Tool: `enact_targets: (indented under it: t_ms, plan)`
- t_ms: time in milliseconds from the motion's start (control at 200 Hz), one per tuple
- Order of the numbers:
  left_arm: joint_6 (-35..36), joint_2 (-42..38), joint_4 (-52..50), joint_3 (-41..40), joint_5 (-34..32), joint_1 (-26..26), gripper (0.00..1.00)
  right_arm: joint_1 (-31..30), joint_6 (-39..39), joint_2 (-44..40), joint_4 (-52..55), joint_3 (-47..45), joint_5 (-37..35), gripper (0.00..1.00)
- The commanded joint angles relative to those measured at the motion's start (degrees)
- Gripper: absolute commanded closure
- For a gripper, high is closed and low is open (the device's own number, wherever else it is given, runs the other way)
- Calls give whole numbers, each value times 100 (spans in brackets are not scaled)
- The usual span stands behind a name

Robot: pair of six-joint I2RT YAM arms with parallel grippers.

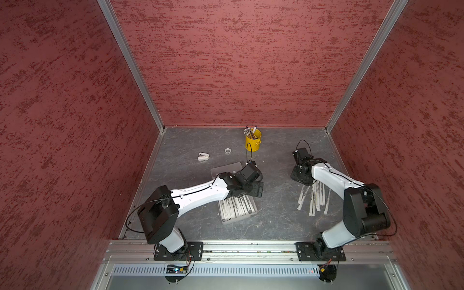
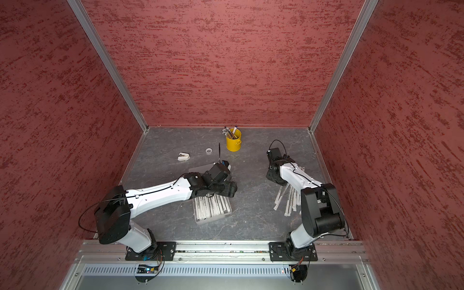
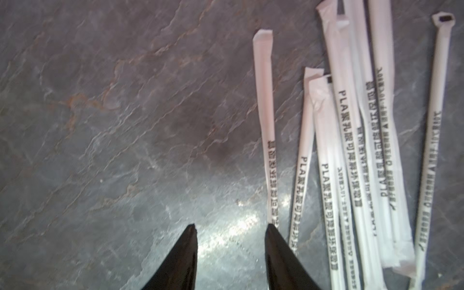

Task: Put the straws into the storage box
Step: Pick up the straw from the center of the board, then place the straw in the storage box.

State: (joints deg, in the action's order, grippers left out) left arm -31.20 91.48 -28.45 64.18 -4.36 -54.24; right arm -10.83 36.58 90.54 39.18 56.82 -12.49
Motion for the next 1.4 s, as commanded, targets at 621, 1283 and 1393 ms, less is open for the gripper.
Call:
enact_targets:
  t_ms: [621, 1283, 1393]
  plan:
    - [26, -397, -209, -249, -20, 411, 12, 488, -205, 658, -950, -471, 379, 84]
    - [-242, -3002, -1230, -1776, -541, 2280, 13, -3697, 206, 397, 169, 1899, 223, 98]
    - [-280, -3141, -1319, -1887, -449, 2458, 13, -4313, 379, 978, -125, 2369, 341, 98]
